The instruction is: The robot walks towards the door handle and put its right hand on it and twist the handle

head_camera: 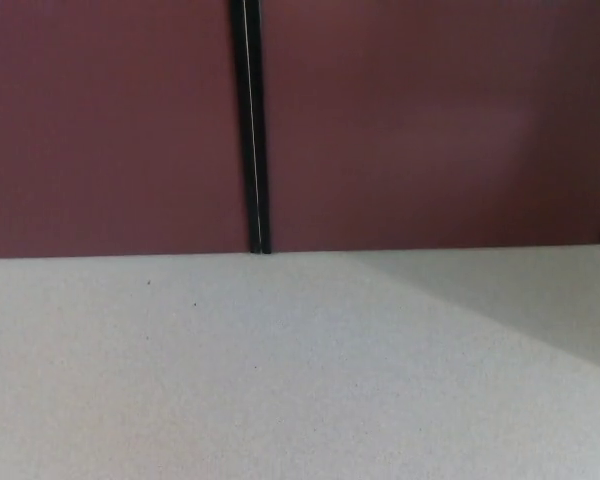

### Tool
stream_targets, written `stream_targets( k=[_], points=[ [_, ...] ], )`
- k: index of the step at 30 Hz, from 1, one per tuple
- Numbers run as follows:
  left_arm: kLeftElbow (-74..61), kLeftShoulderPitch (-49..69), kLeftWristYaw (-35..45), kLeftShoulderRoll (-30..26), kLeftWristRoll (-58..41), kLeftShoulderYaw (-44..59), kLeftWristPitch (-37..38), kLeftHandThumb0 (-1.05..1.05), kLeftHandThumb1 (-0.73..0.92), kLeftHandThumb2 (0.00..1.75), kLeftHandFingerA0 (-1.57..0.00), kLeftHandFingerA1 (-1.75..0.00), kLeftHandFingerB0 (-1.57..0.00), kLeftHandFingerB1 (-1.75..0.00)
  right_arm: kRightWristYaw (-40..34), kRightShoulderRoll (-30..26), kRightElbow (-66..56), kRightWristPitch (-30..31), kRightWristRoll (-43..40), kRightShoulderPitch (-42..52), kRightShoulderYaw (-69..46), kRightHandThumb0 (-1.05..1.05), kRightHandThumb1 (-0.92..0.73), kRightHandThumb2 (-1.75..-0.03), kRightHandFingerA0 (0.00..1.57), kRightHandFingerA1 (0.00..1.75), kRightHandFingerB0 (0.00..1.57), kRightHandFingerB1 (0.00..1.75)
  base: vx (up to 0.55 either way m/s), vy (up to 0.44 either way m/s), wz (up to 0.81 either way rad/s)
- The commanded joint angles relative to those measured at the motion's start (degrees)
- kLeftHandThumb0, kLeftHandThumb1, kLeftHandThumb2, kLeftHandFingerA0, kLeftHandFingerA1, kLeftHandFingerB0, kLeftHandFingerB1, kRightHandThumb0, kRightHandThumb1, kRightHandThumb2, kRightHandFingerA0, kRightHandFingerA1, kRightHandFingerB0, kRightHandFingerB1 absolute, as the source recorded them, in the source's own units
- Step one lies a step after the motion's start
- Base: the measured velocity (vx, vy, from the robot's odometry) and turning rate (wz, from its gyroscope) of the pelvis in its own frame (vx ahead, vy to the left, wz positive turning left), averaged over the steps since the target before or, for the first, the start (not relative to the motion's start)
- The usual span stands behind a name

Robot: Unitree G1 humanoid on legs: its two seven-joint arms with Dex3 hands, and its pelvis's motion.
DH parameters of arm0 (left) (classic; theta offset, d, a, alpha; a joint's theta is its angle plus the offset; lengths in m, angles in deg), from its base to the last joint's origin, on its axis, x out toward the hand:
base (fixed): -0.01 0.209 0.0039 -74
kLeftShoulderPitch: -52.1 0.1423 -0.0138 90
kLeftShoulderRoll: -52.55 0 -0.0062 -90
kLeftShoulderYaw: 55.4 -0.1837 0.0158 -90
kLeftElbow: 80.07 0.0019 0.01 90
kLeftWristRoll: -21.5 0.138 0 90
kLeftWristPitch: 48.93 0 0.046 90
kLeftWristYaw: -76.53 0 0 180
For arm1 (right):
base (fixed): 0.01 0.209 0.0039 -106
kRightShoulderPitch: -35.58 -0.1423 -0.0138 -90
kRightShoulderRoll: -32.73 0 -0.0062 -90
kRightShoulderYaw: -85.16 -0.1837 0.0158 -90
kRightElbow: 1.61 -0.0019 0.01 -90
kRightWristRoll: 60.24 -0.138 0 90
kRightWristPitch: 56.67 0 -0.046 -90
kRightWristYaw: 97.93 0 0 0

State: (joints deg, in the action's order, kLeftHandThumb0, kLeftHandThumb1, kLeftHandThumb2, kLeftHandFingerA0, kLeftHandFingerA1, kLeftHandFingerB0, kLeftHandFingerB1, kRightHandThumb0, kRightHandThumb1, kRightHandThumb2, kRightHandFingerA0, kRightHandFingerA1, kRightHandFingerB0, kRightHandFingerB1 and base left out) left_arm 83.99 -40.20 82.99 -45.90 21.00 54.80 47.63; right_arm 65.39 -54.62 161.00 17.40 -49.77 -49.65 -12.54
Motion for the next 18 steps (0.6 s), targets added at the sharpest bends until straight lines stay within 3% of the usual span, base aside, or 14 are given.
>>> stream_targets(
  k=[1, 18],
  points=[
    [0.6, 0.3, 1.7, -0.8, -0.9, -0.3, 2.0, -0.19, 0.58, 0.57, -0.57, -0.44, -0.48, -0.40, -4.1, 0.1, 1.6, -4.1, -0.9, -0.2, -0.7, -0.15, -0.56, -0.59, 0.75, 0.57, 0.61, 0.50, 0.00, 0.000, 0.00],
    [1.5, -0.6, 1.5, -1.7, -0.7, -1.2, 1.8, -0.19, 0.58, 0.57, -0.59, -0.45, -0.47, -0.40, -4.4, 1.2, 2.9, -3.6, -0.5, -1.6, 0.4, -0.15, -0.58, -0.57, 0.61, 0.49, 0.52, 0.43, 0.00, 0.000, 0.00]
  ],
)
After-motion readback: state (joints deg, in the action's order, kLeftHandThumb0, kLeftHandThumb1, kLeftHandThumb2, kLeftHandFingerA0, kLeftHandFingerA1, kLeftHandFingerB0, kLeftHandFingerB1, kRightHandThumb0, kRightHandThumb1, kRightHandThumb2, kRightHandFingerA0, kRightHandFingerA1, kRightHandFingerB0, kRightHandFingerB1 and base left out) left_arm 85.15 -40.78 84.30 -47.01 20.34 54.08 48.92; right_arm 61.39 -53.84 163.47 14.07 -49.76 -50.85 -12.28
